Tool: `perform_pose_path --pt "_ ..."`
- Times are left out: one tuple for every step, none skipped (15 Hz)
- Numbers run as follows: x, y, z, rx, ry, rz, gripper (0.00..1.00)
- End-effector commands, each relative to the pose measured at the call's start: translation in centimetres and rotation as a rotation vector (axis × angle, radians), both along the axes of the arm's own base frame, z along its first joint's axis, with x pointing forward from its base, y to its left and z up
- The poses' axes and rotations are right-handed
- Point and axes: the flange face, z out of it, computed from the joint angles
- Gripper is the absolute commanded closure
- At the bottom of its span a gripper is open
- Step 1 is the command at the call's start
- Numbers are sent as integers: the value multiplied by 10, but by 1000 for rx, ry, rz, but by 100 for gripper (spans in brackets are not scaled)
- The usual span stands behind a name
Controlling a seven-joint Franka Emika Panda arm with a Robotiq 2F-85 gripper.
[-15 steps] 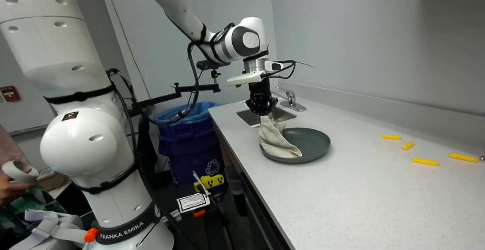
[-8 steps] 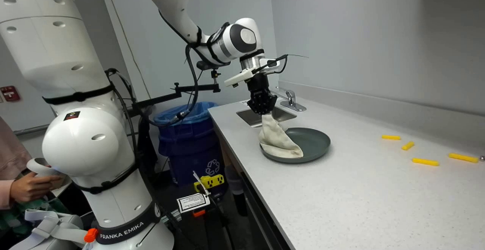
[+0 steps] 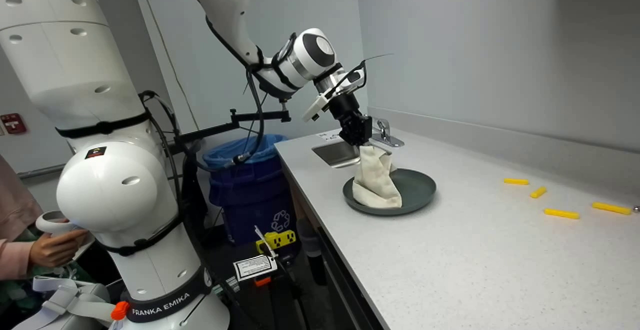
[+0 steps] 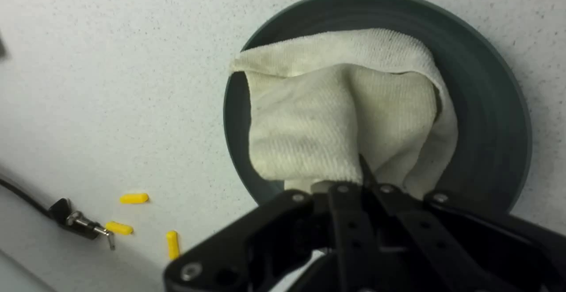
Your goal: Use the towel to wipe the grey plate
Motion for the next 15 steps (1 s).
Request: perform_pose_path --pt "-4 3 2 19 -133 -33 99" --pt "-3 5 1 37 -170 -59 99" --pt "-3 7 0 54 -201 -85 99" --pt "-2 9 0 90 -229 -118 99" --pt "-2 12 0 133 -251 -148 99" --pt "-1 15 0 173 -273 -173 99" --pt "-1 17 0 205 -295 -190 99" --pt "-2 20 0 239 -310 -198 99" --pt "-2 22 0 259 -321 -198 99" --pt "-3 24 0 289 -326 -186 99" --pt "-4 25 -1 312 -325 -171 99" --pt "-5 26 -1 327 -323 -152 99" --pt "-6 27 -3 346 -318 -130 99" --pt "-7 27 -4 358 -316 -114 99" --pt "-9 28 -6 371 -311 -99 99"
